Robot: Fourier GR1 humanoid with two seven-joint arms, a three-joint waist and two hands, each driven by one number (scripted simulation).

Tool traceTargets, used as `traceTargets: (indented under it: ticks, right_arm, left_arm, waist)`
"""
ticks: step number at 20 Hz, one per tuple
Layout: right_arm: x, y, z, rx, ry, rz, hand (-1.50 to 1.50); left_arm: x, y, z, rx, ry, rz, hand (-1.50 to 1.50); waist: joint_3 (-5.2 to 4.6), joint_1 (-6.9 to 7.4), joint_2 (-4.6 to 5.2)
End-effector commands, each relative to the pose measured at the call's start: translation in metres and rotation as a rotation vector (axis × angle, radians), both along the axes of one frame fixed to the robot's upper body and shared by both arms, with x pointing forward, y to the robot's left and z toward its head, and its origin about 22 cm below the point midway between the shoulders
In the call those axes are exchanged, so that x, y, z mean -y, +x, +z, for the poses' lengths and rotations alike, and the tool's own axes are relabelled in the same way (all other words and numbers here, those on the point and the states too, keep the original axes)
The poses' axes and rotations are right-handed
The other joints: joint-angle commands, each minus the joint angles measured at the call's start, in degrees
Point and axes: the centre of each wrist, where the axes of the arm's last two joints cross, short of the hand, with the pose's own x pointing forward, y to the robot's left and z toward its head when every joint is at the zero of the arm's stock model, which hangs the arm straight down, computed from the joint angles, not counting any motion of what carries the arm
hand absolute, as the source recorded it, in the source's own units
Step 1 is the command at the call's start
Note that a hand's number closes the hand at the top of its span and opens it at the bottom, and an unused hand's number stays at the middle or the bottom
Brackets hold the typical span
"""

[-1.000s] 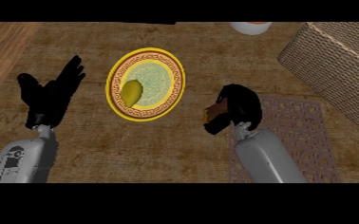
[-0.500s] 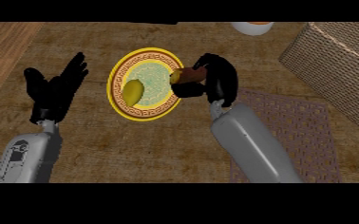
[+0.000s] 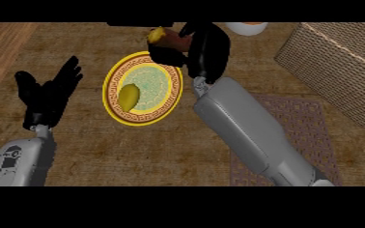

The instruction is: Pick the sweet potato from the placemat and place it in the basket

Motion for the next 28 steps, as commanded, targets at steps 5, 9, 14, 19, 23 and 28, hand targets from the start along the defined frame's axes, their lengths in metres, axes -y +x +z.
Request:
traceTargets:
  ticks: [5, 9, 14, 19, 23, 28]
  right_arm:
    - [0.008, 0.027, 0.069, 0.025, -0.024, -0.186, 1.50]
    - [0.012, 0.049, 0.078, 0.058, -0.025, -0.248, 1.50]
    - [0.054, 0.072, 0.123, 0.104, -0.037, -0.342, 1.50]
    - [0.086, 0.086, 0.125, 0.084, -0.097, -0.452, 1.50]
    - [0.128, 0.098, 0.125, 0.055, -0.156, -0.566, 1.50]
    - [0.172, 0.100, 0.121, 0.048, -0.143, -0.608, 1.50]
  left_arm:
    - [-0.006, -0.021, -0.010, 0.010, 0.018, 0.026, 0.00]
    - [-0.018, -0.011, -0.011, -0.010, 0.011, 0.043, 0.00]
    - [-0.001, -0.004, 0.003, 0.019, 0.017, 0.016, 0.00]
    - [-0.001, -0.008, 0.013, 0.000, 0.008, 0.019, 0.00]
    - [-0.008, -0.006, 0.003, -0.007, -0.016, 0.020, 0.00]
    - [-0.006, -0.008, 0.010, 0.019, 0.016, 0.024, 0.00]
  waist:
    - [0.01, -1.28, -0.33]
    - [-0.01, -0.87, 0.12]
    - [0.01, -0.70, 0.20]
    - [0.03, -0.99, -0.08]
    - [0.00, -0.94, 0.14]
    - [0.04, -1.16, -0.07]
